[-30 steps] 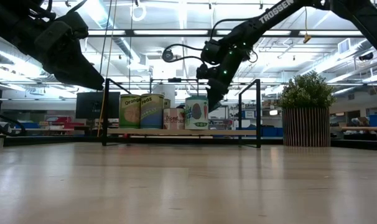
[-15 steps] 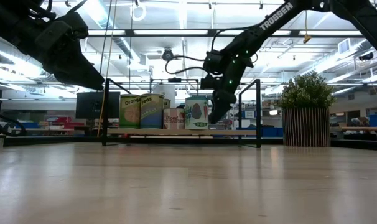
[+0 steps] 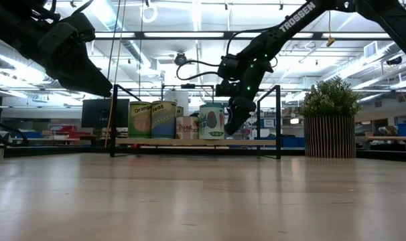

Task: Pick and place cans onto a shelf
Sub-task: Put the canned tuna on the shelf

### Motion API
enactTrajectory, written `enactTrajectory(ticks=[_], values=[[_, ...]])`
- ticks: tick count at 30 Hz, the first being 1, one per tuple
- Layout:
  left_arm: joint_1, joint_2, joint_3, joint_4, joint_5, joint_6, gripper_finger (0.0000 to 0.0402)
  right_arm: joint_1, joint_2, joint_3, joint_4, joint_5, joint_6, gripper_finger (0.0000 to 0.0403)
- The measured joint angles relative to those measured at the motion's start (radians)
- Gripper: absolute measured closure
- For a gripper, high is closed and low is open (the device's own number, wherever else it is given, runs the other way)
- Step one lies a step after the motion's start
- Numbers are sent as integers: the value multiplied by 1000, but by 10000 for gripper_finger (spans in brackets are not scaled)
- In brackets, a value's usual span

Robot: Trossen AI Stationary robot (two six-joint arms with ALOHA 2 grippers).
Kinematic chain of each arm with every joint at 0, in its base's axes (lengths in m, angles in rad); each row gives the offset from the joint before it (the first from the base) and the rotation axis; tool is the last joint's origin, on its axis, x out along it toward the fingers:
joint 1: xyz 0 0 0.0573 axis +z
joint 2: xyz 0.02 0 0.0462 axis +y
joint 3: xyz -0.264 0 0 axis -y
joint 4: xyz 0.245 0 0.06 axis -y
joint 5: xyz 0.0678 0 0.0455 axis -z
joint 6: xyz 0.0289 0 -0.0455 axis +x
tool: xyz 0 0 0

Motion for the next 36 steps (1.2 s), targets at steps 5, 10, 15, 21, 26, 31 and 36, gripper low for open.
enactTrajectory(ticks=[5, 10, 15, 21, 26, 31, 36], values=[[0, 0, 0, 0, 0, 0, 118, 14, 0, -1, 3, 52, -1, 69], [0, 0, 0, 0, 0, 2, 118, 20, 0, -1, 4, 72, 1, 33], [0, 0, 0, 0, 0, 2, 118, 24, -1, -1, 6, 73, 10, 20], [0, 0, 0, 0, 0, 2, 118, 46, -16, 0, -4, 100, 31, 21], [0, 0, 0, 0, 0, 2, 118, 59, -27, 15, -45, 149, 47, 20], [0, 0, 0, 0, 0, 2, 118, 64, -27, 73, -108, 176, 59, 21], [0, 0, 0, 0, 0, 2, 118, 71, -28, 114, -129, 178, 66, 22]])
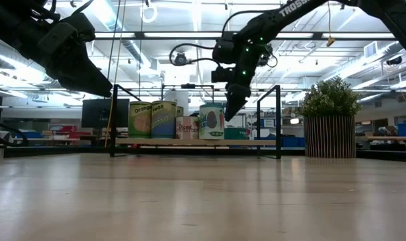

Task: Pick and place cans onto a shelf
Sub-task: Put the canned tuna on the shelf

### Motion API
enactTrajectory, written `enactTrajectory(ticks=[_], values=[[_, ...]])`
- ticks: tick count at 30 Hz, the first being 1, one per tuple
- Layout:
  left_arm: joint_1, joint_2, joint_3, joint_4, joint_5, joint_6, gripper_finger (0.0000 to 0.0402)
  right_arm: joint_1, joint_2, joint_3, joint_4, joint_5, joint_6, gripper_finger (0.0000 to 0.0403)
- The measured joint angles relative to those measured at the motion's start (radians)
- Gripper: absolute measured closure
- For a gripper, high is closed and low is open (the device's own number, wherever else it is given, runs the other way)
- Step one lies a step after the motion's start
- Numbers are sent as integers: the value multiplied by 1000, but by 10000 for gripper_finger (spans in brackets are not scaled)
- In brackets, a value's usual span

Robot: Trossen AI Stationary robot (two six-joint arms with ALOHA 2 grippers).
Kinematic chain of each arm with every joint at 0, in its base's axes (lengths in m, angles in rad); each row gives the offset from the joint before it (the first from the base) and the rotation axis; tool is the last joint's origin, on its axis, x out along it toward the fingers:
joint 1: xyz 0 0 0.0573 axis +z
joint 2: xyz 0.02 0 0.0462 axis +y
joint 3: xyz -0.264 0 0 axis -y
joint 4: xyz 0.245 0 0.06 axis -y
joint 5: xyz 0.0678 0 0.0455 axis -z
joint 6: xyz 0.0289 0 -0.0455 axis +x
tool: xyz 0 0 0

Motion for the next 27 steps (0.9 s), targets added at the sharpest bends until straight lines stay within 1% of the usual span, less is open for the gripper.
enactTrajectory(ticks=[3, 7, 11, 15, 20, 27], values=[[0, 0, 0, 0, 0, 0, 118, 1, 0, 17, 7, 24, 26, 24], [0, 0, 0, 0, 0, 0, 118, -17, 0, 19, 29, 133, 79, 28], [0, 0, 0, 0, 0, 0, 118, -45, 10, 16, 25, 198, 115, 28], [0, 0, 0, 0, 0, 0, 118, -52, 10, -8, 6, 195, 106, 28], [0, 0, 0, 0, 0, 0, 118, -34, 10, -9, -30, 195, 96, 28], [0, 0, 0, 1, 0, -5, 118, -30, 10, -17, -12, 202, 124, 28]])
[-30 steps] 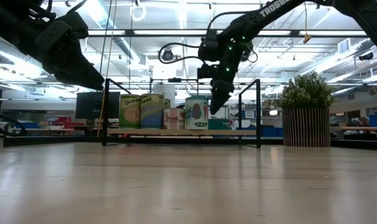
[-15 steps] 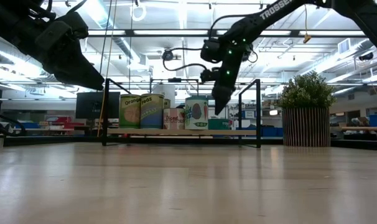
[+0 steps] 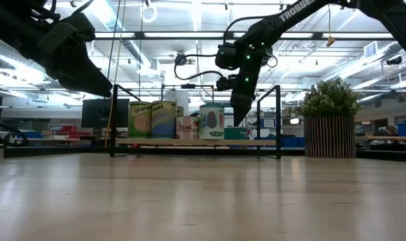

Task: Pick and place cans onto a shelf
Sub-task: Put the canned tuna on the shelf

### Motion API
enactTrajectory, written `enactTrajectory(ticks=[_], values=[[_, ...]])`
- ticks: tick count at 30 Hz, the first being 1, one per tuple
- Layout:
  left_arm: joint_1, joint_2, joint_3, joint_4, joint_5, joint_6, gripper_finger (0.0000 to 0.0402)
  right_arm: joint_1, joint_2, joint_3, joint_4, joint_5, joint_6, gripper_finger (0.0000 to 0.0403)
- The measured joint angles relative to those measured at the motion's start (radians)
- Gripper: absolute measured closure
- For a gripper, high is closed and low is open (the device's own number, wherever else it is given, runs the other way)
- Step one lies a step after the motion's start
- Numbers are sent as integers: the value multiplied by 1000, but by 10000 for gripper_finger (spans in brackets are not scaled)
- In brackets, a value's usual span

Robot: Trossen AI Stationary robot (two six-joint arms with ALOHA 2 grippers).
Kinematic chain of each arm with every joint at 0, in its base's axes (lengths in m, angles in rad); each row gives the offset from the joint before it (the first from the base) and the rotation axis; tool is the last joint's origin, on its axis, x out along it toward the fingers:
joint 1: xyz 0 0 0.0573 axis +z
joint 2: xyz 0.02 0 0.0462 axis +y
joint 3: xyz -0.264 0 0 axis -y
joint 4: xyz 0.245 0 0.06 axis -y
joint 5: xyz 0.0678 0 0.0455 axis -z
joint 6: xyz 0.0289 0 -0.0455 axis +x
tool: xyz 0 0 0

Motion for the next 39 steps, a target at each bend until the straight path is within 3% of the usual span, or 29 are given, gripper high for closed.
enactTrajectory(ticks=[9, 26, 39], values=[[0, 0, 0, 0, 0, -2, 118, 13, 0, -60, 43, 19, 1, 28], [0, 0, 0, 0, 0, -2, 118, 111, -3, -60, -93, 10, 62, 28], [0, 0, 0, 0, 0, -2, 118, 128, -2, -61, -119, 4, 296, 28]])
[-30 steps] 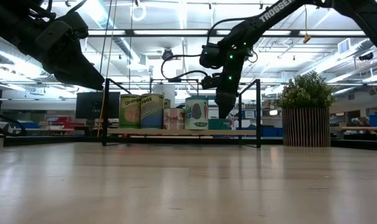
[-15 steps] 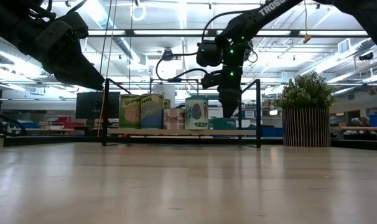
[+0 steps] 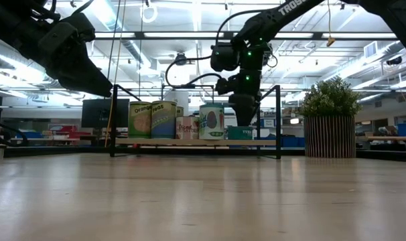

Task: Pick and place cans onto a shelf
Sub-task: Put the canned tuna on the shelf, then adjust the canned mixed vegetables on the shelf

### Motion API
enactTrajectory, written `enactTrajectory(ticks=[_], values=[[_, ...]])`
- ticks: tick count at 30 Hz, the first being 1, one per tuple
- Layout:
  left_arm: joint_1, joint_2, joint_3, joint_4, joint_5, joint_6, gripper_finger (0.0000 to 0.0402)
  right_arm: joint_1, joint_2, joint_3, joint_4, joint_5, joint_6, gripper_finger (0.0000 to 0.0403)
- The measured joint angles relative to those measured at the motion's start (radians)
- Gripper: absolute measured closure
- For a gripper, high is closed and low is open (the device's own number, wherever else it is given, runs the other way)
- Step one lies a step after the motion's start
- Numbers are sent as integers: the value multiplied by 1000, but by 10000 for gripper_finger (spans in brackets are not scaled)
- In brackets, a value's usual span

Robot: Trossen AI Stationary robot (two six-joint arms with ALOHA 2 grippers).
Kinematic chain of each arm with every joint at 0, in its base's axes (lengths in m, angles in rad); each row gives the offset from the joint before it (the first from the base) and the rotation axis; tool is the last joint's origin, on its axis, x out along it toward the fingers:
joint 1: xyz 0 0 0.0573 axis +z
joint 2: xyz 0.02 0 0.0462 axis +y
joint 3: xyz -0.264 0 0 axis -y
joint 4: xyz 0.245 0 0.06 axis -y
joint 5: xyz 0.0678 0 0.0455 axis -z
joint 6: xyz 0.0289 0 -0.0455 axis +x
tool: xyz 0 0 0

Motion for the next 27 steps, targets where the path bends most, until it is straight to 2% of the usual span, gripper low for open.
enactTrajectory(ticks=[12, 19, 27], values=[[0, 0, 0, 0, 0, 0, 118, 11, 2, 0, -51, -4, 307, 29], [0, 0, 0, 0, 0, -1, 118, 22, 4, 10, -60, 29, 301, 30], [0, 0, 0, 0, 0, -1, 118, 21, 2, 133, -148, 62, 283, 30]])
